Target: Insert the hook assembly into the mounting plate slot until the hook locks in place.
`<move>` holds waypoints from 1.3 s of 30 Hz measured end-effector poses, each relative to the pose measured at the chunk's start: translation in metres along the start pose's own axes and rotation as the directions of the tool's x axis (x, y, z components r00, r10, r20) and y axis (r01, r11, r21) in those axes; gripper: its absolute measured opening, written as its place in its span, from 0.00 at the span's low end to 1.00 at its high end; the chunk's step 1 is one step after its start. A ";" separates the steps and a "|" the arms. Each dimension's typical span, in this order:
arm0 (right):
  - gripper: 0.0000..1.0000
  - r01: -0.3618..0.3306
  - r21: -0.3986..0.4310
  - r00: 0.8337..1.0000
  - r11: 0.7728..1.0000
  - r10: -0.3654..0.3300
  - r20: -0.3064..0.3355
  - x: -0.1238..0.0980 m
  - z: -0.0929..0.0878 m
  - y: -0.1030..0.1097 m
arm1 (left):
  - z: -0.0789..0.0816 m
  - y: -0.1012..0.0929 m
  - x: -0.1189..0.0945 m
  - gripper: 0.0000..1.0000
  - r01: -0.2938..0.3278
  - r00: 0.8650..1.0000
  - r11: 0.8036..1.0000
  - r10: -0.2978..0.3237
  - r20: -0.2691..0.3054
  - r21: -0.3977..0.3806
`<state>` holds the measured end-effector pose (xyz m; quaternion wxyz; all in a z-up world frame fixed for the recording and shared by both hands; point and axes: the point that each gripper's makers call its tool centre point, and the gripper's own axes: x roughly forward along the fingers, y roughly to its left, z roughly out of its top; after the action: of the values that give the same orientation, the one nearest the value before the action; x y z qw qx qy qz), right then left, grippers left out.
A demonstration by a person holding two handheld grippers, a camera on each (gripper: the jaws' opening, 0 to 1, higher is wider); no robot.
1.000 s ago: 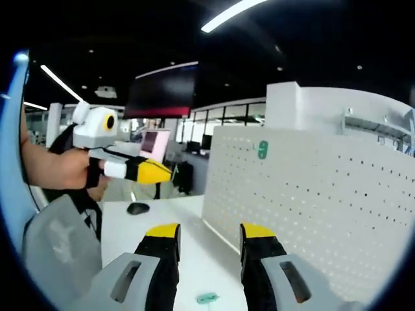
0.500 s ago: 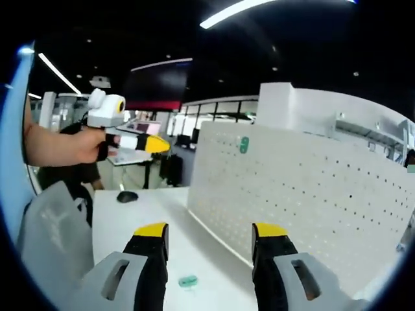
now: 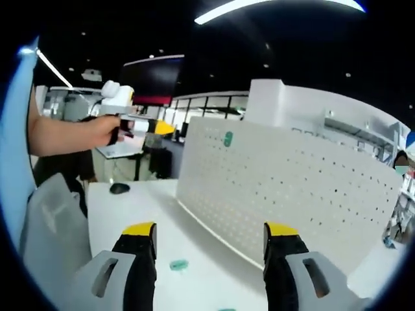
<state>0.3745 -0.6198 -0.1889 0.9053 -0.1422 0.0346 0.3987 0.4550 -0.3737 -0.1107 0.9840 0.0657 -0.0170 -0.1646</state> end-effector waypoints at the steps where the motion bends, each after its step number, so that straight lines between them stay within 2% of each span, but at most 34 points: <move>1: 0.73 0.004 0.006 1.000 1.000 -0.004 0.000 -0.002 0.000 -0.001 | 0.001 0.001 0.002 0.03 -0.001 1.000 1.000 0.001 0.001 0.000; 10: 0.78 0.046 0.025 0.999 0.999 -0.046 -0.004 -0.017 -0.003 -0.013 | 0.014 0.004 0.019 0.03 -0.015 1.000 1.000 0.014 0.024 0.016; 22: 0.82 0.063 0.019 0.998 0.998 -0.063 0.006 -0.025 0.007 -0.022 | 0.031 0.016 0.043 0.03 -0.054 0.997 0.998 0.051 0.063 0.040; 39: 0.82 0.088 0.011 0.996 0.996 -0.088 0.013 -0.029 0.014 -0.036 | 0.031 0.041 0.074 0.03 -0.136 0.988 0.990 0.134 0.082 0.023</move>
<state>0.3805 -0.6590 -0.1619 0.9229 -0.1363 0.0244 0.3593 0.5364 -0.3631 -0.0732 0.9904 0.0718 -0.0632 -0.0997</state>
